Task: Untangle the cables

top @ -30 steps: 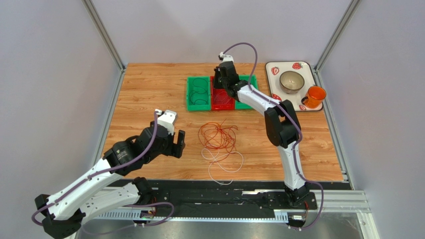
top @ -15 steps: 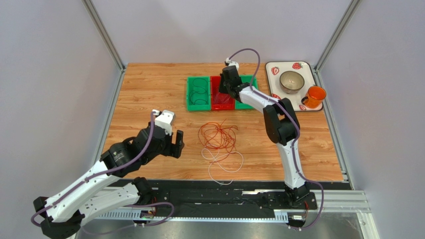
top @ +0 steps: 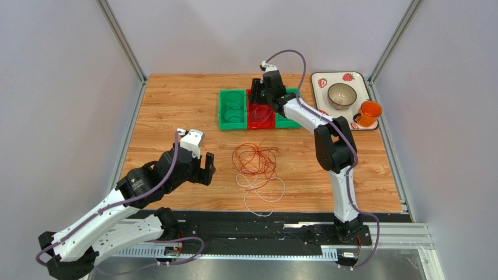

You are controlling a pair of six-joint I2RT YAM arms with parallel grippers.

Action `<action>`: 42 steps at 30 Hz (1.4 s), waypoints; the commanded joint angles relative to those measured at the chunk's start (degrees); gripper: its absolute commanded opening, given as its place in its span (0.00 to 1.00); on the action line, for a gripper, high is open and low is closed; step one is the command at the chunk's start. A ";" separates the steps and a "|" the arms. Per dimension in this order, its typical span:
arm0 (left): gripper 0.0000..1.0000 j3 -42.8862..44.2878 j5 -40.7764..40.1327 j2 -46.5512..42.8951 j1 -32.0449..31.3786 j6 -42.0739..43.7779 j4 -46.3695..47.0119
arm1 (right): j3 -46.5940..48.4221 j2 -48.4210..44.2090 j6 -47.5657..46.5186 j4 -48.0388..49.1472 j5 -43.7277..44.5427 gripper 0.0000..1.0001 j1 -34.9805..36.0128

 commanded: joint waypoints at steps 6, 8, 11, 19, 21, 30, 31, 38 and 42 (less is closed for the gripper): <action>0.89 0.57 0.89 -0.85 0.29 0.76 1.53 | -11.99 -22.87 -1.51 5.48 -2.28 0.56 0.80; 0.91 0.57 1.59 -0.50 0.29 0.84 1.53 | -20.14 -29.47 0.07 5.92 -0.87 0.56 1.06; 0.97 1.01 4.14 1.34 -0.24 1.37 2.31 | -28.85 -37.20 2.27 2.78 3.17 0.54 2.64; 0.97 1.10 2.12 16.71 -7.09 -1.09 12.94 | -44.78 -53.02 10.18 -11.02 15.65 0.50 8.09; 0.97 0.66 1.69 18.13 -7.10 -1.53 16.55 | -50.30 -58.19 12.82 -11.30 15.57 0.51 8.44; 0.92 0.13 1.42 24.70 -7.10 -0.47 27.98 | -60.79 -64.73 18.00 -12.62 20.03 0.57 8.62; 0.91 0.48 1.42 25.77 -7.10 -0.30 28.42 | -61.93 -64.64 18.36 -12.45 20.75 0.56 8.62; 0.84 1.73 3.44 30.35 -7.10 -2.14 25.88 | -67.03 -65.96 18.45 -7.61 20.40 0.56 8.36; 0.84 -3.28 4.49 28.25 -7.19 -9.41 24.73 | -66.95 -65.17 17.92 -6.91 19.35 0.56 8.45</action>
